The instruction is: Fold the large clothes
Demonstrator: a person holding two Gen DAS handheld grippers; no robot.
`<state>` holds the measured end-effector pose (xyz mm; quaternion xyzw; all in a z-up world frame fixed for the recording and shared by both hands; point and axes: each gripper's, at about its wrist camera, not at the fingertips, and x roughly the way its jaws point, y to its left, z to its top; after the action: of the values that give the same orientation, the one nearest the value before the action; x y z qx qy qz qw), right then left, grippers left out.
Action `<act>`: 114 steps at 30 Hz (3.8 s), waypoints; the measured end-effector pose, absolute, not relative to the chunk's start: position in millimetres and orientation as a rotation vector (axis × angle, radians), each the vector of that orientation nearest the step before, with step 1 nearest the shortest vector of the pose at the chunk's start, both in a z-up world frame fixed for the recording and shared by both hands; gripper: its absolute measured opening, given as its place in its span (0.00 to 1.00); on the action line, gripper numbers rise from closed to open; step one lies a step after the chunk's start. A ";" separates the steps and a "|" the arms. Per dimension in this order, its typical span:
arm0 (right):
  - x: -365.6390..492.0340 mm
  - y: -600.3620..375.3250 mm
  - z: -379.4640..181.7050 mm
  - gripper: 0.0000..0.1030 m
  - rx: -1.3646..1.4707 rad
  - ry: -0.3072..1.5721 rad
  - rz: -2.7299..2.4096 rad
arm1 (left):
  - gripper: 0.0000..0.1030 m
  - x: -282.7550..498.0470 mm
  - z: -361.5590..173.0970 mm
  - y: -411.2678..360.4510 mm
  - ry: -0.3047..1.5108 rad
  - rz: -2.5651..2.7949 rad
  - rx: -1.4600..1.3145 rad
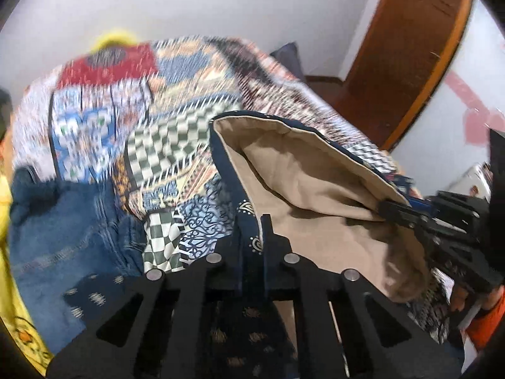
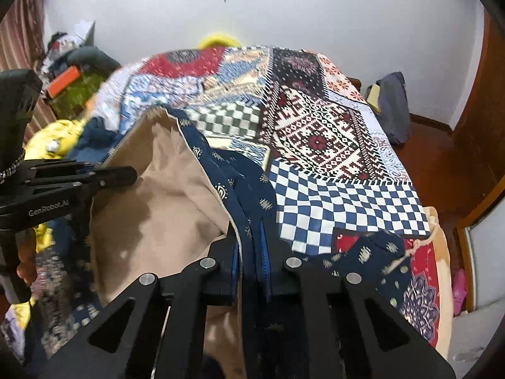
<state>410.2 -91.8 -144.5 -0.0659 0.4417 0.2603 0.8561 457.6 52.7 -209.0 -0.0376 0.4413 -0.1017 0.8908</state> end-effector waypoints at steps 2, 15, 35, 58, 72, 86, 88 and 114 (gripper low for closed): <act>403.5 -96.0 -134.9 0.09 -0.126 0.925 0.561 | 0.08 439.7 -188.4 47.7 0.884 -0.244 -0.054; 308.6 -134.7 -96.6 0.08 -0.104 0.931 0.669 | 0.08 329.3 -143.1 28.8 0.830 -0.331 0.078; 257.1 -159.1 -142.5 0.11 -0.109 1.093 0.615 | 0.13 239.9 -229.0 21.4 1.061 -0.318 0.106; 272.9 -191.9 -124.2 0.61 -0.015 1.040 0.440 | 0.57 351.0 -222.7 -10.7 1.058 -0.269 0.043; 282.9 -161.3 -136.8 0.61 -0.037 1.076 0.492 | 0.57 278.2 -245.1 -33.7 1.103 -0.434 0.030; 268.4 -137.8 -181.0 0.61 -0.221 1.202 0.497 | 0.57 223.2 -227.8 -21.8 0.985 -0.304 0.191; 266.6 -146.6 -168.8 0.61 -0.217 1.175 0.488 | 0.57 223.6 -218.8 -8.7 0.972 -0.275 0.157; 383.5 -208.8 -195.8 0.62 -0.003 1.199 0.303 | 0.61 354.0 -275.9 187.0 1.081 0.026 -0.344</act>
<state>383.5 -208.8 -195.8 -0.0014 0.5621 0.1419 0.8148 354.0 187.0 -275.9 -0.1631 0.5120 0.0124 0.8433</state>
